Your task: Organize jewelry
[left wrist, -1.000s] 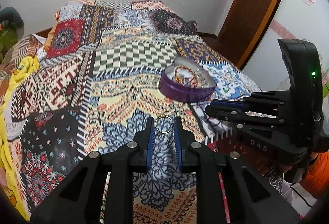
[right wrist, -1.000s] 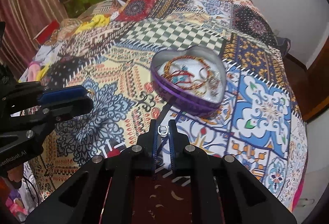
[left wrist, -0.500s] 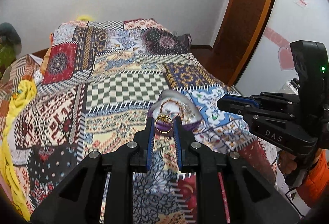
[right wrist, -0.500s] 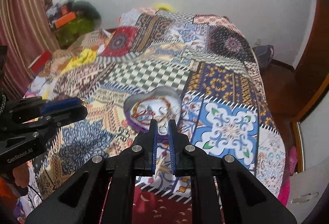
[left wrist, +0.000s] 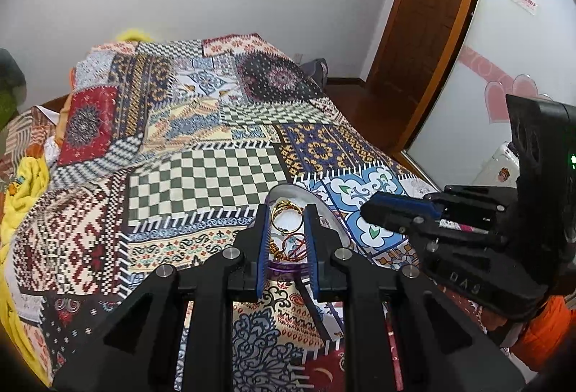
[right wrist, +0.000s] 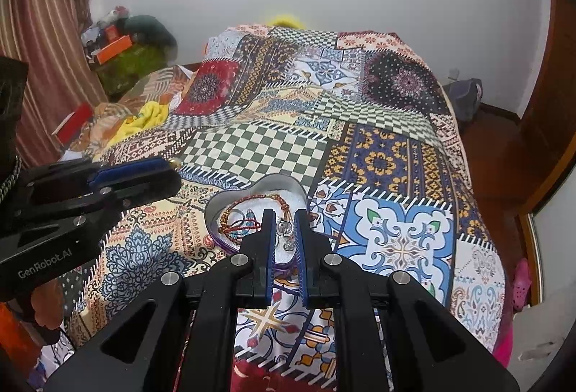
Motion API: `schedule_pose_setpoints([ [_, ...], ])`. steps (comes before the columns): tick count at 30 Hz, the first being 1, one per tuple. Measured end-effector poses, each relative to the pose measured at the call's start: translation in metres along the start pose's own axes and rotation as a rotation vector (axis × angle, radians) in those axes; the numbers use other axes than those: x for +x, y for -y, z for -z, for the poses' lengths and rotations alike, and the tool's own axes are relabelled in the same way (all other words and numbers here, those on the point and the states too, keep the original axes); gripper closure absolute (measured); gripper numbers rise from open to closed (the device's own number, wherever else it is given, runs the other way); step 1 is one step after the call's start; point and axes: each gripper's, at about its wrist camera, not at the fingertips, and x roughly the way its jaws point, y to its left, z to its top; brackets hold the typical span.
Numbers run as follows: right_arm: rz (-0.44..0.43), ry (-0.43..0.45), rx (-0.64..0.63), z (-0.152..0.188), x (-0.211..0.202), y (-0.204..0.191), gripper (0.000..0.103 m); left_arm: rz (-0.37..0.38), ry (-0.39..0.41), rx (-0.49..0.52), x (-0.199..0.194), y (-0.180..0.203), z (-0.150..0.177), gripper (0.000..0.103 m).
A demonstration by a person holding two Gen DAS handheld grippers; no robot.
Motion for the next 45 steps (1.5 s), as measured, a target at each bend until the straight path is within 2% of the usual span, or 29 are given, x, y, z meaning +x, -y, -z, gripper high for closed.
schedule_pose_setpoints([
  [7,-0.028,-0.051,-0.015,0.005,0.021,-0.001,0.094,0.015,-0.076,-0.005,0.034,-0.005,0.002,0.086],
  [13,-0.047,-0.089,-0.022,0.008,0.036,-0.001,0.094,0.020,-0.110,-0.002,0.051,-0.006,0.005,0.086],
  [26,-0.070,-0.128,-0.027,0.010,0.047,0.002,0.094,0.022,-0.140,-0.014,0.060,-0.008,0.007,0.086],
  [30,-0.063,-0.132,-0.029,0.009,0.047,0.002,0.094,0.017,-0.130,-0.013,0.056,-0.007,0.005,0.086],
  [37,-0.043,-0.113,-0.041,0.006,0.037,-0.001,0.087,0.012,-0.108,-0.020,0.039,-0.005,0.001,0.086],
  [45,-0.015,-0.020,-0.034,-0.006,-0.008,-0.005,0.087,-0.033,0.001,0.002,-0.014,0.009,-0.012,0.086],
])
